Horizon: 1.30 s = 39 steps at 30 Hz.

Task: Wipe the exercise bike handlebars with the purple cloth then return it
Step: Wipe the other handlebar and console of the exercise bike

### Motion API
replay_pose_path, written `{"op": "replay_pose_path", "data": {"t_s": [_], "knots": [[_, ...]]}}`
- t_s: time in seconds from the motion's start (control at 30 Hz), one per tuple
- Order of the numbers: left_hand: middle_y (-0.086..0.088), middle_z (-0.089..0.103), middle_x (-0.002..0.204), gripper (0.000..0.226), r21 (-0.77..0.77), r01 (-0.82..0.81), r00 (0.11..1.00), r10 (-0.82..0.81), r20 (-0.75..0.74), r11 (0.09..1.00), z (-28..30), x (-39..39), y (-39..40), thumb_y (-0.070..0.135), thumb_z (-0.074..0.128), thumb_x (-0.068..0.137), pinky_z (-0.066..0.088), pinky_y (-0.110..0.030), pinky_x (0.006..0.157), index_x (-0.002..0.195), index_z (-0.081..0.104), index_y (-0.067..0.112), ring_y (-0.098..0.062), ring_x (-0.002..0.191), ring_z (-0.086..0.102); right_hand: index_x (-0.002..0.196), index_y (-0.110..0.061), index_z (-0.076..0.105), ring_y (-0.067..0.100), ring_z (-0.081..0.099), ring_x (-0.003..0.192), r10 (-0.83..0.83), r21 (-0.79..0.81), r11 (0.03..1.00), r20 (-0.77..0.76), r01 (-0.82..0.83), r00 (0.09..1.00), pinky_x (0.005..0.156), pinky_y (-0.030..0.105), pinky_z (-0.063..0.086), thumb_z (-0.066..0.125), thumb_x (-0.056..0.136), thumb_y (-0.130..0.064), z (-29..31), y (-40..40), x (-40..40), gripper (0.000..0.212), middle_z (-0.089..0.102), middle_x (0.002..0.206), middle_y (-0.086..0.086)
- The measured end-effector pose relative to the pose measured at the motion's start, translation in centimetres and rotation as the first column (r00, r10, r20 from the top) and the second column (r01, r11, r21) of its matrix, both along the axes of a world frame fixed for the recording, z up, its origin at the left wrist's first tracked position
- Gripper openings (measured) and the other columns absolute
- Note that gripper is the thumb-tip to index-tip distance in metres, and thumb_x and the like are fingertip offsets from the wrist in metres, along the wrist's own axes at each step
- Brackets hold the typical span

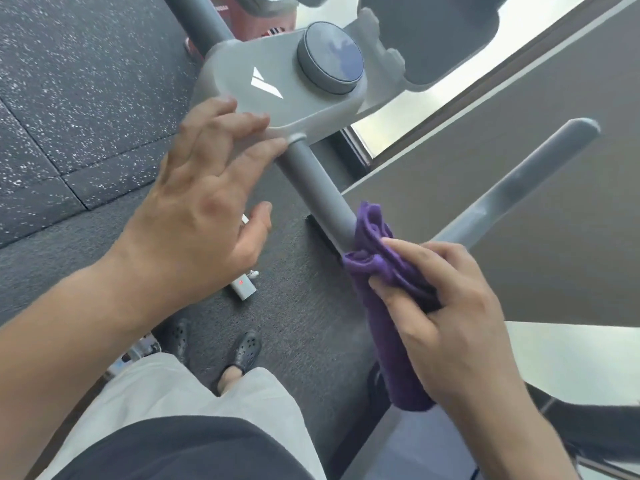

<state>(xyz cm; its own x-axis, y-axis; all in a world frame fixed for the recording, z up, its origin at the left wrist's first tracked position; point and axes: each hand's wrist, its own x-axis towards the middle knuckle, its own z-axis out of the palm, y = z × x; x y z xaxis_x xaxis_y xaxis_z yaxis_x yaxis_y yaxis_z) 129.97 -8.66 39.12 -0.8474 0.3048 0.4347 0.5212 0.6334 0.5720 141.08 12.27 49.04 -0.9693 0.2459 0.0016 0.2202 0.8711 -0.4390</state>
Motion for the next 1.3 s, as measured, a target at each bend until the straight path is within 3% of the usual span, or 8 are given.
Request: {"op": "replay_pose_path", "data": {"t_s": [0.2,0.43,0.6,0.73,0.83,1.03,1.17,1.3], "knots": [[-0.023,0.047,0.14,0.051,0.007,-0.019,1.0,0.019,-0.011,1.0,0.5,0.1,0.8,0.021,0.061,0.085,0.024,-0.046,0.122,0.134,0.057,0.01,-0.038,0.139,0.026,0.1,-0.059,0.069,0.001,0.068,0.092,-0.143,-0.103,0.983,0.105,0.154,0.984,0.086,0.04,0.056,0.074,0.087,-0.036,2.5,5.6,-0.5,0.027,0.068,0.101,-0.019],[-0.022,0.052,0.136,0.046,0.014,0.023,1.0,-0.023,-0.01,1.0,1.3,1.5,2.9,0.022,0.062,0.085,0.033,-0.061,0.112,0.129,0.062,0.009,-0.043,0.134,0.037,0.117,-0.037,0.07,-0.014,0.055,0.089,-0.177,0.167,0.966,-0.117,0.195,0.977,0.076,-0.003,0.034,0.066,0.092,-0.034,2.6,8.9,-1.4,0.026,0.056,0.1,-0.01],[-0.022,0.057,0.129,0.04,0.018,0.045,0.998,-0.045,0.034,0.999,1.5,2.7,4.5,0.033,0.065,0.087,0.037,-0.058,0.108,0.12,0.07,0.011,-0.045,0.127,0.045,0.121,-0.039,0.069,0.005,0.056,0.091,0.072,0.282,0.959,-0.113,-0.038,0.991,0.076,0.021,0.044,0.066,0.087,-0.039,1.2,7.1,0.4,0.034,0.054,0.111,-0.011],[-0.021,0.059,0.122,0.04,0.015,0.099,0.993,-0.1,0.06,0.995,1.9,3.7,6.0,0.041,0.06,0.091,0.033,-0.038,0.108,0.11,0.074,0.009,-0.041,0.12,0.047,0.121,-0.035,0.07,0.01,0.054,0.089,-0.019,0.31,0.949,-0.13,0.059,0.991,0.075,0.026,0.04,0.06,0.093,-0.048,2.7,9.6,-2.0,0.033,0.054,0.109,-0.006],[-0.02,0.059,0.12,0.039,0.009,0.095,0.993,-0.096,0.064,0.995,1.8,4.0,6.4,0.042,0.061,0.09,0.033,-0.034,0.107,0.107,0.074,0.009,-0.039,0.118,0.048,0.123,-0.028,0.069,0.023,0.06,0.09,-0.03,0.361,0.931,-0.093,0.061,0.995,0.072,0.028,0.04,0.064,0.094,-0.039,3.0,9.2,-2.6,0.031,0.058,0.111,0.0],[-0.02,0.06,0.117,0.033,0.002,0.075,0.997,-0.075,0.031,0.997,1.3,3.8,6.5,0.037,0.068,0.088,0.03,-0.033,0.11,0.106,0.074,0.01,-0.041,0.116,0.049,0.117,-0.028,0.071,0.024,0.067,0.084,0.313,0.392,0.864,0.072,-0.315,0.947,0.06,0.033,0.056,0.068,0.083,-0.031,2.5,4.7,-0.8,0.035,0.066,0.109,0.0],[-0.019,0.059,0.118,0.034,0.007,0.081,0.996,-0.081,0.031,0.997,1.1,3.6,6.5,0.038,0.068,0.088,0.031,-0.034,0.108,0.107,0.074,0.011,-0.041,0.117,0.048,0.115,-0.037,0.069,0.019,0.063,0.092,0.153,0.347,0.924,0.047,-0.16,0.987,0.07,0.031,0.049,0.052,0.092,-0.05,4.2,7.2,-3.5,0.031,0.064,0.112,-0.009],[-0.019,0.059,0.117,0.033,0.009,0.077,0.996,-0.078,0.034,0.997,1.1,3.6,6.6,0.038,0.07,0.087,0.03,-0.032,0.109,0.107,0.074,0.012,-0.041,0.117,0.049,0.117,-0.036,0.069,0.021,0.065,0.098,0.158,0.423,0.885,0.123,-0.196,0.98,0.072,0.028,0.043,0.059,0.091,-0.041,4.7,6.7,-4.8,0.028,0.069,0.113,-0.011]]}}
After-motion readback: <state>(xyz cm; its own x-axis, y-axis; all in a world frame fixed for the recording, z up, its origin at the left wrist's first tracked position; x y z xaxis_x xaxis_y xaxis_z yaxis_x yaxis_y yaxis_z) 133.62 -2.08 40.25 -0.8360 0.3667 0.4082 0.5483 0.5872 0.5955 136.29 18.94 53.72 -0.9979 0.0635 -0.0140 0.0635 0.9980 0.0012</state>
